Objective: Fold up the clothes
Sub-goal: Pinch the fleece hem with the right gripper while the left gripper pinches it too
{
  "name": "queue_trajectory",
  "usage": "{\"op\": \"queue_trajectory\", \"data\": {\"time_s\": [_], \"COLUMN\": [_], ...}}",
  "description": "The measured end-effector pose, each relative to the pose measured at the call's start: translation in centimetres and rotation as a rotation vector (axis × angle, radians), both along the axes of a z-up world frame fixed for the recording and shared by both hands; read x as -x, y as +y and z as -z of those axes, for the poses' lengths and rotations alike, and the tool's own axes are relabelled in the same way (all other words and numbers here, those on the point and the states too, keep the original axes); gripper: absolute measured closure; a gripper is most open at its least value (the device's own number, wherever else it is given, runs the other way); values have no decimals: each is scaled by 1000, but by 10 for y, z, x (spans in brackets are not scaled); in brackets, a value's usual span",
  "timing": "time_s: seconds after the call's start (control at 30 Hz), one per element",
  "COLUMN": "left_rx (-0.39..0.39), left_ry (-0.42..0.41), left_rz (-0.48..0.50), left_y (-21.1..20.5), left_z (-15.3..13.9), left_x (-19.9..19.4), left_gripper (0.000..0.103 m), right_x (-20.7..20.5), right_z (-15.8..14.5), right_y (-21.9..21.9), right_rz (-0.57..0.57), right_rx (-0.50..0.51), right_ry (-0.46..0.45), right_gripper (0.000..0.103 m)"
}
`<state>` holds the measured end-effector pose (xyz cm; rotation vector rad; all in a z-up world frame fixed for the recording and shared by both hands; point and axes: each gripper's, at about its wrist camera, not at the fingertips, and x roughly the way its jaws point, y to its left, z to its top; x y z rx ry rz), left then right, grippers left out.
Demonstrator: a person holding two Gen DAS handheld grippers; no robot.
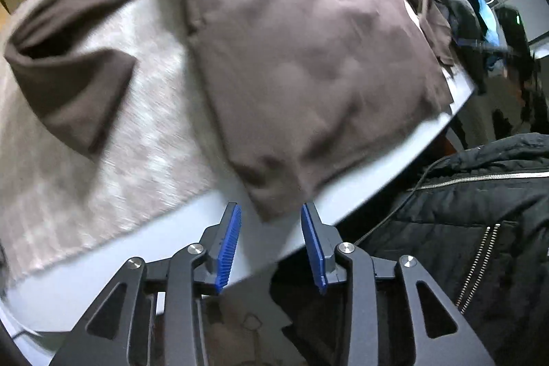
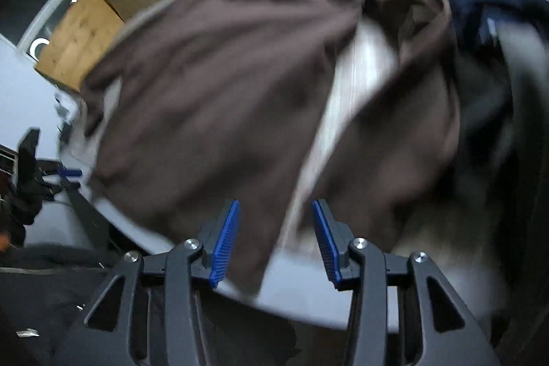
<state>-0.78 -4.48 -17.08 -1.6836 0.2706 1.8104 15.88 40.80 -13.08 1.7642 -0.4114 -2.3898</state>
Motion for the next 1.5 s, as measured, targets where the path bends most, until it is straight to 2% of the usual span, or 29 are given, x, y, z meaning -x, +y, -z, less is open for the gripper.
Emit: {"op": "queue_trajectory", "data": {"time_s": [0.1, 0.2, 0.3, 0.4, 0.43, 0.57, 0.6, 0.63, 0.77, 0.87, 0.93, 0.97, 1.1, 1.17, 1.2, 1.27, 1.4, 1.5], "left_rx": [49, 87, 92, 88, 83, 63, 58, 57, 36, 13, -13, -23, 49, 63, 59, 35, -17, -18], "left_ry": [25, 42, 58, 73, 83, 122, 132, 157, 238, 288, 314, 309, 200, 177, 180, 229, 350, 454], "left_rz": [30, 60, 53, 34, 29, 6, 1, -3, -32, -52, -46, -43, -49, -53, -54, -54, -54, -32], "left_y": [11, 21, 25, 28, 28, 30, 30, 31, 28, 24, 22, 19, 16, 18, 18, 18, 18, 22], "left_z": [13, 21, 22, 21, 19, 13, 11, 6, -32, -64, -80, -78, -23, -9, -12, -38, -101, -142], "left_x": [-8, -13, -14, -14, -14, -16, -16, -17, -28, -39, -45, -46, -28, -24, -22, -16, 12, 39], "left_gripper": [68, 68, 70, 82, 90, 98, 98, 98, 99, 99, 99, 99, 99, 99, 99, 99, 99, 99], "right_x": [-30, -44, -51, -45, -43, -33, -32, -31, -35, -44, -52, -53, -43, -39, -38, -35, -17, 6], "right_z": [22, 35, 40, 47, 50, 59, 59, 58, 32, -12, -39, -42, 3, 15, 16, 0, -52, -91], "right_y": [-16, -33, -53, -66, -68, -73, -72, -70, -64, -53, -37, -36, -39, -41, -42, -41, -36, -32], "right_rz": [9, -31, -96, -122, -130, -153, -148, -141, -145, -120, -65, -40, -27, -28, -32, -30, -20, -32], "right_rx": [44, -18, -69, -105, -112, -157, -146, -139, -129, -144, -132, -130, -157, -157, -152, -158, -148, -167], "right_ry": [-43, -54, -37, -18, -15, 14, 15, 21, 100, 180, 241, 245, 116, 80, 76, 109, 222, 315], "right_gripper": [60, 60, 60, 60, 60, 61, 73, 90, 93, 94, 94, 94, 94, 94, 94, 94, 94, 94]}}
